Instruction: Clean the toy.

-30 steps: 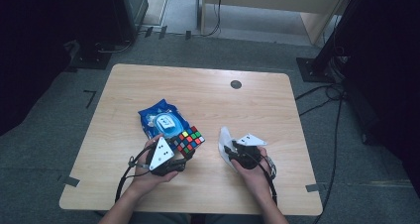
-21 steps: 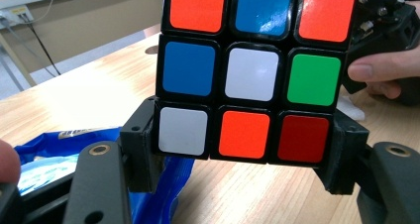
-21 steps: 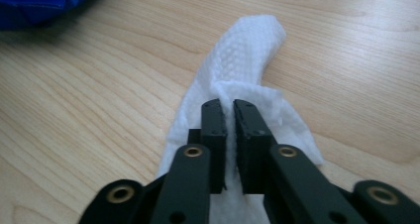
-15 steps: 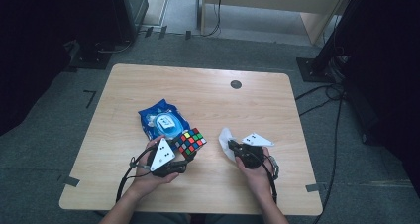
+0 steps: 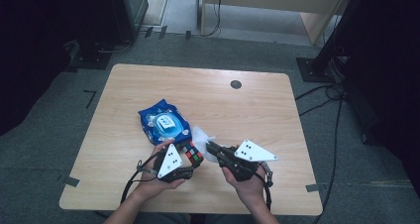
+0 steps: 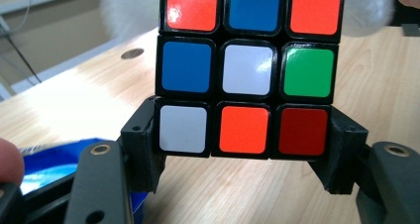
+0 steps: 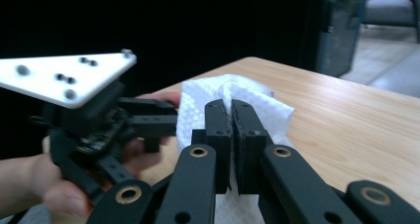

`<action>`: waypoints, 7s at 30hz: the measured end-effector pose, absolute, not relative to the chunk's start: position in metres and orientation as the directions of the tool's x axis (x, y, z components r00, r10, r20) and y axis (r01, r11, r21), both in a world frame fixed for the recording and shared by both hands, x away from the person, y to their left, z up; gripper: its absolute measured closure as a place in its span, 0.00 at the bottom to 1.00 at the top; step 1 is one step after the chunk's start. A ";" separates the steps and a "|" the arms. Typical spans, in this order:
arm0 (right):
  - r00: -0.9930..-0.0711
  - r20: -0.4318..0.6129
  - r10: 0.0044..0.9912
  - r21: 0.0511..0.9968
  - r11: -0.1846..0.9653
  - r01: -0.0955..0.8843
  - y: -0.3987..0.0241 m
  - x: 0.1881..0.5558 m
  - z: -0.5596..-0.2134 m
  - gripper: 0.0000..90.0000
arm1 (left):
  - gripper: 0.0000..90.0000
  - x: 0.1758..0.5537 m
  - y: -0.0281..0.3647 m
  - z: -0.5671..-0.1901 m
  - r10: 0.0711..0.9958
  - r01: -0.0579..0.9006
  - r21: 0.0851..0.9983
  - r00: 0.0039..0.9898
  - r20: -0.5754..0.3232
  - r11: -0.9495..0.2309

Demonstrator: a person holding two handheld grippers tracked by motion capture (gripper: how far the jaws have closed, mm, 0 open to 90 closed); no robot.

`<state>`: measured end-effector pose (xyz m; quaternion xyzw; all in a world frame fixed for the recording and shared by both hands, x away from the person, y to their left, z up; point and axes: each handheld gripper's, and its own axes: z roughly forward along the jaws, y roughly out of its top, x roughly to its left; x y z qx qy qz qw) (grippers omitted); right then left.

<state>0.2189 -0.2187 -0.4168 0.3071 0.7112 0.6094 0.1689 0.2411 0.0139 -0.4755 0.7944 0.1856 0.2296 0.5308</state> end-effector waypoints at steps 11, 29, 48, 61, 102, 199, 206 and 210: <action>-0.670 0.198 0.715 0.938 0.061 0.341 -0.231 0.237 -0.436 0.96 | 0.38 0.240 0.017 -0.472 0.526 0.037 0.935 0.834 0.166 -0.354; -0.697 0.216 0.684 0.943 0.039 0.331 -0.225 0.230 -0.428 0.95 | 0.38 0.239 0.017 -0.469 0.530 0.035 0.937 0.832 0.165 -0.346; -0.417 0.285 0.863 0.874 -0.056 0.483 -0.282 0.262 -0.473 0.72 | 0.38 0.248 0.030 -0.465 0.587 0.069 0.950 0.799 0.130 -0.305; -0.578 0.544 0.608 0.818 -0.232 0.526 -0.222 0.237 -0.442 0.17 | 0.38 0.246 0.023 -0.468 0.628 0.084 0.950 0.767 0.130 -0.300; -0.542 0.572 0.616 0.656 0.053 0.753 -0.231 0.263 -0.442 0.38 | 0.25 0.233 0.001 -0.483 0.487 -0.092 0.863 0.794 0.364 -0.496; -0.550 0.209 0.808 0.873 0.099 0.477 -0.270 0.271 -0.457 0.53 | 0.38 0.261 0.026 -0.481 0.487 0.142 0.904 0.870 0.081 -0.403; -0.524 0.097 0.846 0.805 0.243 0.541 -0.275 0.284 -0.494 0.55 | 0.38 0.264 0.030 -0.481 0.502 0.175 0.914 0.864 0.035 -0.366; -0.538 0.047 0.841 0.774 0.310 0.552 -0.268 0.286 -0.507 0.55 | 0.38 0.264 0.031 -0.480 0.502 0.175 0.914 0.864 0.035 -0.365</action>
